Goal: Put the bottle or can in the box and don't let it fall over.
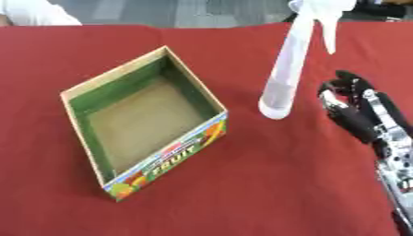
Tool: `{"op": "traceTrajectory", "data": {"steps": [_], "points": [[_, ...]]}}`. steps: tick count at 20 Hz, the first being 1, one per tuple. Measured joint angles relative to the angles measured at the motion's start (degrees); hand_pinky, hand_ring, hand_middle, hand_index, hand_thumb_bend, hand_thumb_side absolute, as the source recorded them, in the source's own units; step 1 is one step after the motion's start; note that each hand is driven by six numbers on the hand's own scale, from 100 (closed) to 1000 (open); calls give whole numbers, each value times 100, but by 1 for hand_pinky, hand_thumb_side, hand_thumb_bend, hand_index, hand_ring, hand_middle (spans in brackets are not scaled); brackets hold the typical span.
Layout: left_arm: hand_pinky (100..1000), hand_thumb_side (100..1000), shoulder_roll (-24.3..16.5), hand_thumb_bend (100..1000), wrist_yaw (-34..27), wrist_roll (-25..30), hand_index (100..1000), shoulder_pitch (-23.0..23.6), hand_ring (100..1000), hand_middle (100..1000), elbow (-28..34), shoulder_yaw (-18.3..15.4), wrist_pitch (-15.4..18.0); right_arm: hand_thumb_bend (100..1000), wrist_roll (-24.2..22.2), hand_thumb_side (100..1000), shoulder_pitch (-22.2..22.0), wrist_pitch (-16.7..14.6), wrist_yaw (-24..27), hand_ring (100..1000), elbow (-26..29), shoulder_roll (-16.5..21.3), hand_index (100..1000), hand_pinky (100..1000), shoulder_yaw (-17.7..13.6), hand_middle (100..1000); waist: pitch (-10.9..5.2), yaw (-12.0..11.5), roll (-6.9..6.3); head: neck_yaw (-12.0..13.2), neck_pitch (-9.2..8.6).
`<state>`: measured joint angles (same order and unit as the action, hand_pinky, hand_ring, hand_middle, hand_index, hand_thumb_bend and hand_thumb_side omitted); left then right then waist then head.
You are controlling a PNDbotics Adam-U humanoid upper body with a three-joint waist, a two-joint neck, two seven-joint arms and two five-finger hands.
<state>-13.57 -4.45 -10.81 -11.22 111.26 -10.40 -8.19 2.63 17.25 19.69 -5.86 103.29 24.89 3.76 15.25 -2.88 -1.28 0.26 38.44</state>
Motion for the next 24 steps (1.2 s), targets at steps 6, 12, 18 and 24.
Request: {"op": "traceTrajectory", "data": {"steps": [6, 12, 18, 24], "points": [[730, 865, 1, 205, -4, 26, 748, 0, 1000, 972, -1, 1, 5, 100, 136, 593, 226, -10, -184, 932, -161, -55, 962, 1000, 163, 860, 0, -4, -5, -89, -32], [729, 868, 2, 205, -4, 61, 748, 0, 1000, 973, -3, 16, 6, 100, 274, 520, 384, -30, -576, 940, -317, -97, 968, 1000, 215, 872, 1, -19, -7, -143, -34], [729, 868, 4, 205, -4, 80, 748, 1, 1000, 974, -4, 28, 1, 100, 279, 565, 521, -137, -903, 945, -344, -98, 981, 1000, 225, 880, 1, -21, -6, -162, -51], [728, 869, 7, 205, -5, 107, 747, 1, 1000, 974, -7, 29, -3, 100, 122, 637, 661, -247, -711, 946, -338, -98, 985, 1000, 233, 882, 4, -29, -13, -175, -76]]}}
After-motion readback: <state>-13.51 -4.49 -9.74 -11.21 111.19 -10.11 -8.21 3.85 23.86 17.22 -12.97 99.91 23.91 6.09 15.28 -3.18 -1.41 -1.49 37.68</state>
